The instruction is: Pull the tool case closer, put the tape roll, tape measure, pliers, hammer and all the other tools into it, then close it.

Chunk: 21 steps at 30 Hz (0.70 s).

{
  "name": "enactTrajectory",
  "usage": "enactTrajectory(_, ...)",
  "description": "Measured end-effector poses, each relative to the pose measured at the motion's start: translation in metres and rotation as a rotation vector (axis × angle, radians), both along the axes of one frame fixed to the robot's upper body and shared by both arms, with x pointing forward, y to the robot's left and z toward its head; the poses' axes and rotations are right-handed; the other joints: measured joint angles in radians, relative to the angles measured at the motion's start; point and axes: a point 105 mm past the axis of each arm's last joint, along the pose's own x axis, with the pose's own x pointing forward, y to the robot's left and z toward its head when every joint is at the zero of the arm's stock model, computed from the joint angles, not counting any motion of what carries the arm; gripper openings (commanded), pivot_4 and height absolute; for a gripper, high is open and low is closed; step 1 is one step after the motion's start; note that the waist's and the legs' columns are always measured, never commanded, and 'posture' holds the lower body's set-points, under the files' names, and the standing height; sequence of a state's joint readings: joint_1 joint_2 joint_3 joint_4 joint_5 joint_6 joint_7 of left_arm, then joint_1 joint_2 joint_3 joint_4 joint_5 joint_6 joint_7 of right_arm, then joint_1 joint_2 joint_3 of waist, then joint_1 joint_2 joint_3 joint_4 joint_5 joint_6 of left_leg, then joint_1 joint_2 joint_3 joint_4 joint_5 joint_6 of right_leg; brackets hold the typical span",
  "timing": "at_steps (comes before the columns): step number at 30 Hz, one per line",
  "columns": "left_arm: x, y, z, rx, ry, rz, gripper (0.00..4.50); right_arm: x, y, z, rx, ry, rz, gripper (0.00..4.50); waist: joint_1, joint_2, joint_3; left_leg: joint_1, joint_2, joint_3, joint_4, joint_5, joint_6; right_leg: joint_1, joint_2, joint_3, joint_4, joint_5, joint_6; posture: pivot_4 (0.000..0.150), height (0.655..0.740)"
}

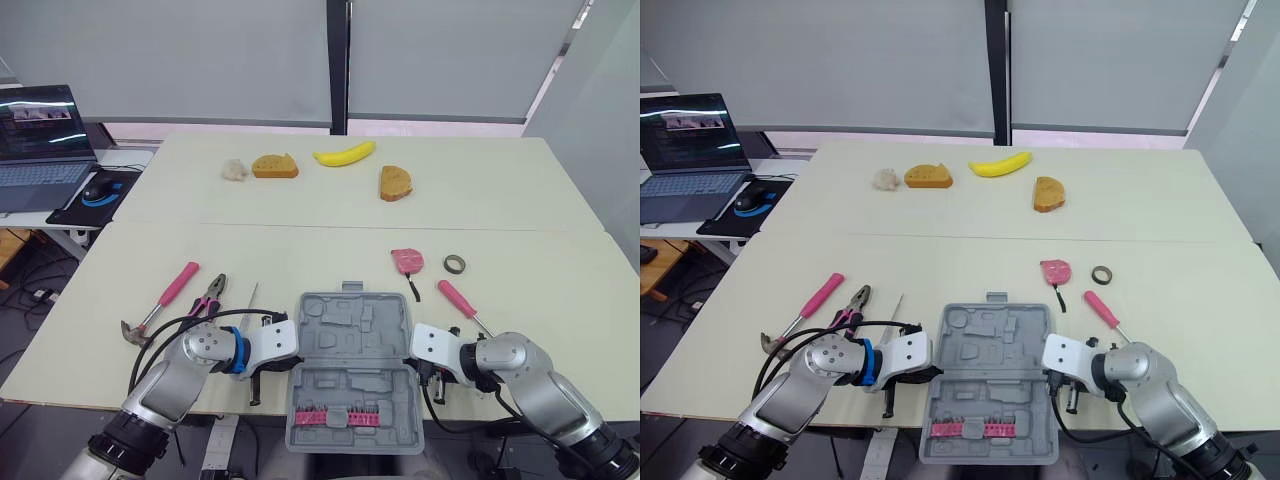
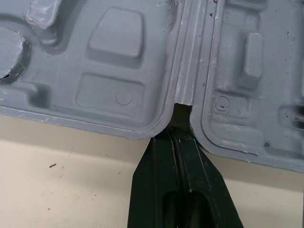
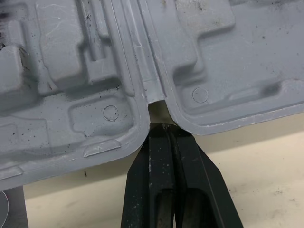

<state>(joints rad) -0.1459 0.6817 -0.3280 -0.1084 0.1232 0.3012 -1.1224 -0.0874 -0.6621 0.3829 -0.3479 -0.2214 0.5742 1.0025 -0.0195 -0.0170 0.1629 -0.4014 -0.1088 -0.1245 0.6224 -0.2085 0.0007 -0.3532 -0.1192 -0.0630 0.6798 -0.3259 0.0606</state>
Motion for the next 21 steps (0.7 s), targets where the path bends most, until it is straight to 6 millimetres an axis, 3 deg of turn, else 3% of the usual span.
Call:
enactTrajectory(10,0.003,0.003,-0.001,0.005,-0.005,0.000,0.00,0.003,-0.009,-0.001,0.018,-0.005,0.012,0.01,0.007,0.000,0.000,0.000,0.000,0.000,0.000,0.000,0.000,0.000,0.000,0.000,0.000,0.000,0.000,0.150,0.7400)
enactTrajectory(21,0.007,0.031,0.005,-0.026,-0.015,0.076,0.00,0.005,-0.056,0.003,0.012,0.013,-0.120,0.01,0.019,0.000,0.001,-0.001,0.001,0.000,0.000,0.000,0.000,0.000,0.000,0.000,0.000,0.000,0.000,0.150,0.7400)
